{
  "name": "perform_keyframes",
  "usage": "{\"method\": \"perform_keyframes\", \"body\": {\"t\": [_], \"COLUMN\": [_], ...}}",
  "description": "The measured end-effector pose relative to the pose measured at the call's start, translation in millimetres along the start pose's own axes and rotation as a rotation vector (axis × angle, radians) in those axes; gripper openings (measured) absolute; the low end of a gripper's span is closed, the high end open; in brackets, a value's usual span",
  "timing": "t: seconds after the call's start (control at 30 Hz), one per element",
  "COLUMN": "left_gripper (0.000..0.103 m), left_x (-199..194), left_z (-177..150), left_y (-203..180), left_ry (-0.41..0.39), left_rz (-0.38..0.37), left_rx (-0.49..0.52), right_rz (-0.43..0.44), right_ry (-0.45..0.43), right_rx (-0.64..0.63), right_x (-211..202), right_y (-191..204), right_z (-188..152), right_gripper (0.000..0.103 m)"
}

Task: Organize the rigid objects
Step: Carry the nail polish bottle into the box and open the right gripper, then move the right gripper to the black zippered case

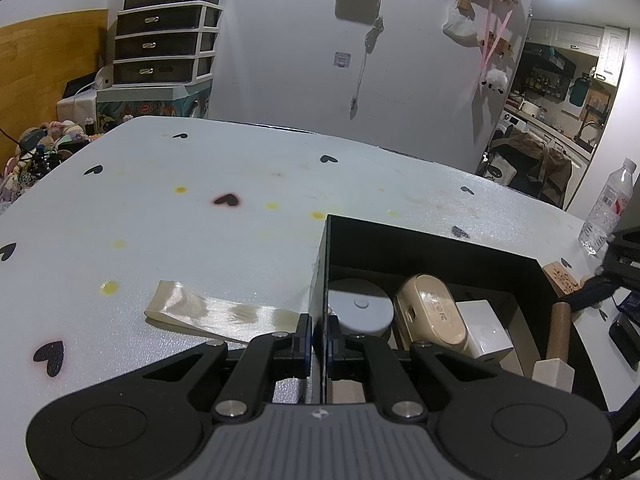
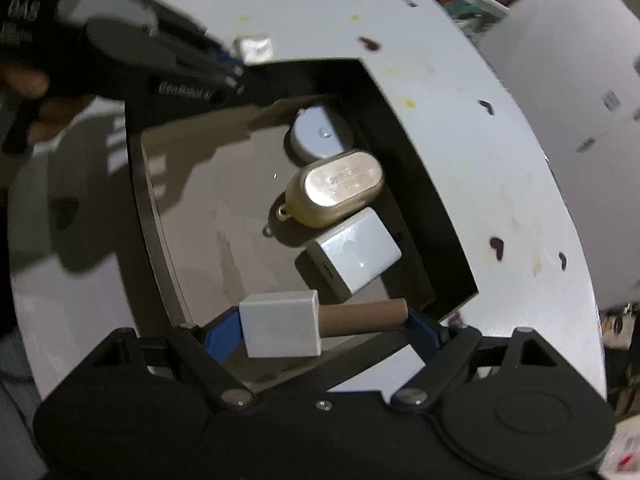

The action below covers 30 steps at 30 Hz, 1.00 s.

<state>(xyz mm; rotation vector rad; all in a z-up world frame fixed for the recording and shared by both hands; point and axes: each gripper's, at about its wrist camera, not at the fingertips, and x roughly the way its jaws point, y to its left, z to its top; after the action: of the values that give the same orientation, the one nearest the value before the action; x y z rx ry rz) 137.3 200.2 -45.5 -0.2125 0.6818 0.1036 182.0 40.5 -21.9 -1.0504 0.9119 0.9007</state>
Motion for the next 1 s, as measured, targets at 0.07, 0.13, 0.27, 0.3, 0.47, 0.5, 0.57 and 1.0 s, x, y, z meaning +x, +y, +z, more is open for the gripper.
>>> {"method": "perform_keyframes", "body": {"t": [0.07, 0.13, 0.27, 0.3, 0.47, 0.5, 0.57, 1.0], "left_gripper": [0.007, 0.007, 0.007, 0.007, 0.008, 0.008, 0.008, 0.008], "left_x": [0.0, 0.0, 0.2, 0.2, 0.6, 0.6, 0.5, 0.2], "left_z": [-0.1, -0.2, -1.0, -1.0, 0.2, 0.1, 0.3, 0.5], "left_y": [0.1, 0.2, 0.3, 0.5, 1.3, 1.3, 1.5, 1.8], "left_ry": [0.001, 0.0, 0.001, 0.002, 0.006, 0.006, 0.005, 0.006], "left_rz": [0.0, -0.001, -0.004, -0.005, -0.01, -0.01, -0.012, -0.013], "left_rx": [0.0, 0.0, -0.002, -0.002, -0.005, -0.005, -0.007, -0.009], "right_rz": [0.011, 0.018, 0.022, 0.023, 0.016, 0.015, 0.013, 0.028], "right_ry": [0.024, 0.046, 0.059, 0.061, 0.063, 0.062, 0.054, -0.056], "right_rx": [-0.019, -0.021, -0.006, -0.005, -0.012, -0.009, 0.0, 0.076], "right_x": [4.2, 7.9, 13.3, 13.5, 11.9, 11.1, 8.3, -28.3], "right_y": [-0.9, -4.5, -10.0, -9.7, -7.2, -7.4, -8.7, -11.8], "right_z": [3.5, 6.7, 10.0, 10.3, 11.0, 11.1, 11.0, -2.6], "right_gripper": [0.086, 0.086, 0.087, 0.088, 0.091, 0.091, 0.091, 0.091]}}
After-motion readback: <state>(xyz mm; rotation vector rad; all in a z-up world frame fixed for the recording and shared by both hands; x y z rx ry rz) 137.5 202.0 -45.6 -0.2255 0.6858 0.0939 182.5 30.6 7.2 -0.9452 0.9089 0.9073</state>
